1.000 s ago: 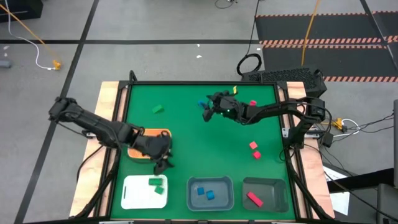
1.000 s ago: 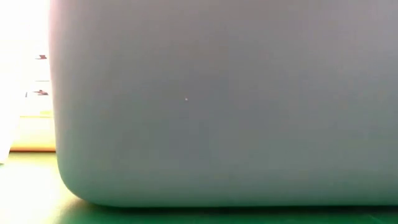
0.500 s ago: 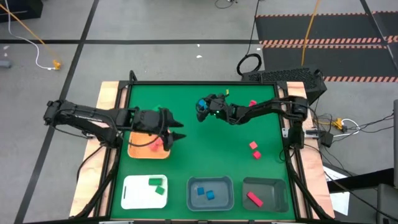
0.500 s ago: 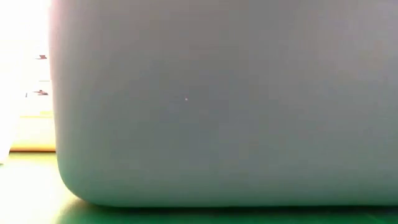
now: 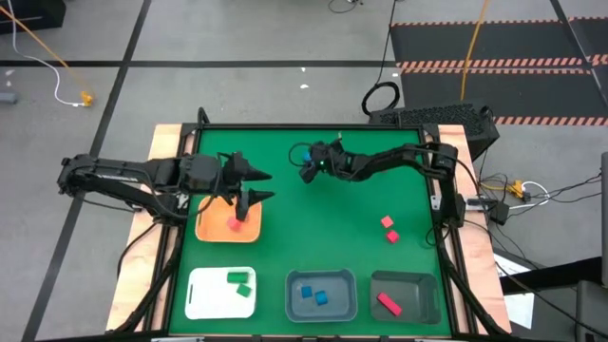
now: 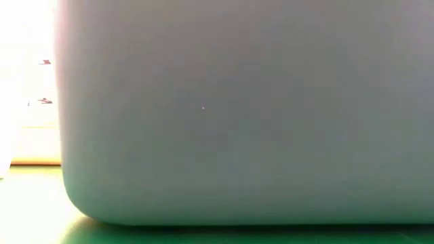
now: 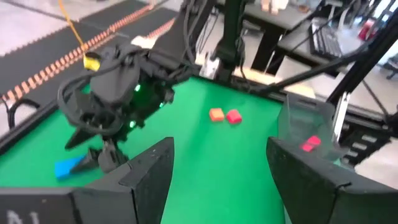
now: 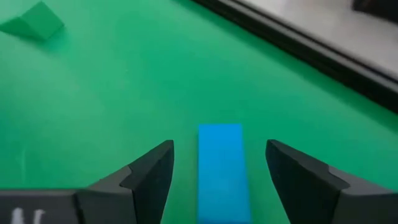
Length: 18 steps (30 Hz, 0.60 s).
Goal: Sort & place blocks by color
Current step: Put the blue block into the blue bin
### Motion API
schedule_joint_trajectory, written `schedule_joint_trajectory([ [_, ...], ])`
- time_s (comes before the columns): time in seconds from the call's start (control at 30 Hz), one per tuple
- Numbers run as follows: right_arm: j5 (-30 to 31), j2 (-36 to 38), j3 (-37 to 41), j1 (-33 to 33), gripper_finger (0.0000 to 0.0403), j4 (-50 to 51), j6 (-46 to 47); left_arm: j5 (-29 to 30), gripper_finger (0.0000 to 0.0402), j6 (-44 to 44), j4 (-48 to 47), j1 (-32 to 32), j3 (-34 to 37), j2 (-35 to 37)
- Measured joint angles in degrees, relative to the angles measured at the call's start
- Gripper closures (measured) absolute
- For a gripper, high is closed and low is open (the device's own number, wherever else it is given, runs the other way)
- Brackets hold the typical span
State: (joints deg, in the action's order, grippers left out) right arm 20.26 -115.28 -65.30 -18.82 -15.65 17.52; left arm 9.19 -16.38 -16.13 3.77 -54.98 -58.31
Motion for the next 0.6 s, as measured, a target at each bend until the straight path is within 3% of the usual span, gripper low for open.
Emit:
schedule_joint_trajectory([
  [0.27,-4.0,0.0,0.0,-1.6,0.0106,-0.1,2.7,0.0,0.0146,0.7,-0.9,0.0,0.0,0.6],
  [0.6,-3.9,0.0,0.0,-2.2,0.0099,0.6,2.8,0.0,0.0146,0.8,-0.8,0.0,0.0,0.6],
])
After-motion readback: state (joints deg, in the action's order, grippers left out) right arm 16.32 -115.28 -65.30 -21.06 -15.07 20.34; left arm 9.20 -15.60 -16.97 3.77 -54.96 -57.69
